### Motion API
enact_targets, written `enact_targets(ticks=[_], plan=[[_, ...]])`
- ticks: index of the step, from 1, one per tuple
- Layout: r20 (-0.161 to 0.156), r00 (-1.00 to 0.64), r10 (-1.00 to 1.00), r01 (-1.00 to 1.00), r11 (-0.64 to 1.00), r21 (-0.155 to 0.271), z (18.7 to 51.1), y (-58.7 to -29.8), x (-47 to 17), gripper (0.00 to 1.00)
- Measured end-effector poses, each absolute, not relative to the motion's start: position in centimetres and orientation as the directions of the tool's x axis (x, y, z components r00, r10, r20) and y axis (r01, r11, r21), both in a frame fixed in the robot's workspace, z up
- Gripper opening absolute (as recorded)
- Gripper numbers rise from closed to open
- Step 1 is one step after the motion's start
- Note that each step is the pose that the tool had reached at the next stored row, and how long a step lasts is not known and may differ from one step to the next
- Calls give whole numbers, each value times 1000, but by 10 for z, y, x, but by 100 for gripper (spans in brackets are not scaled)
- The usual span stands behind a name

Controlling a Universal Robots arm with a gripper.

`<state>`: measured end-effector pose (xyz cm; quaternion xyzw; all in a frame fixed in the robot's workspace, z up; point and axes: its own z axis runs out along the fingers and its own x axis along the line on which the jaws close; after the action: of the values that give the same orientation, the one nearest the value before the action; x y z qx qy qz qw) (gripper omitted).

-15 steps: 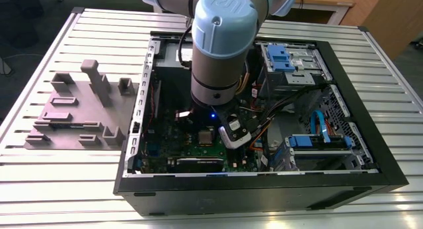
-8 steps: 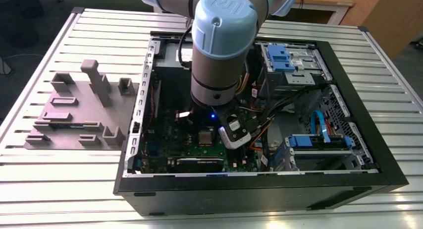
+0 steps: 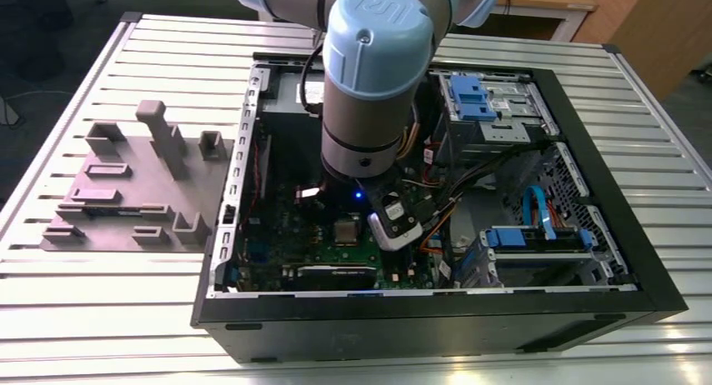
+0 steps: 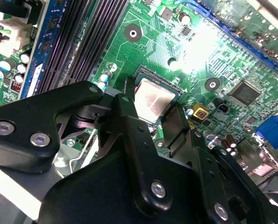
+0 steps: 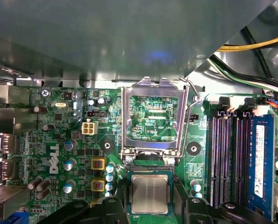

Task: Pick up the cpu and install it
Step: 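Place the cpu into insertion slot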

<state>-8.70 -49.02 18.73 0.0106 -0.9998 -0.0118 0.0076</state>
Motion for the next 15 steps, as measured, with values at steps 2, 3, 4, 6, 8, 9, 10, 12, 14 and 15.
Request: enact_targets(ticks=[2, 3, 4, 6, 8, 9, 10, 12, 14, 15], plan=[[15, -1000, -21, -21, 999, 24, 187, -490, -87, 47], [15, -1000, -21, -21, 1000, 24, 187, -490, -87, 47], [15, -1000, -21, -21, 999, 24, 187, -490, -87, 47], [15, -1000, -21, -21, 999, 24, 187, -490, -87, 47], [15, -1000, -21, -21, 1000, 24, 187, -490, -87, 47], [15, -1000, -21, -21, 1000, 24, 187, -490, -87, 47], [15, -1000, -21, -21, 999, 24, 187, -490, -87, 47], [15, -1000, -21, -21, 999, 24, 187, -490, -87, 47], [15, -1000, -21, -21, 999, 24, 187, -490, -87, 47], [15, -1000, -21, -21, 999, 24, 187, -490, -87, 47]])
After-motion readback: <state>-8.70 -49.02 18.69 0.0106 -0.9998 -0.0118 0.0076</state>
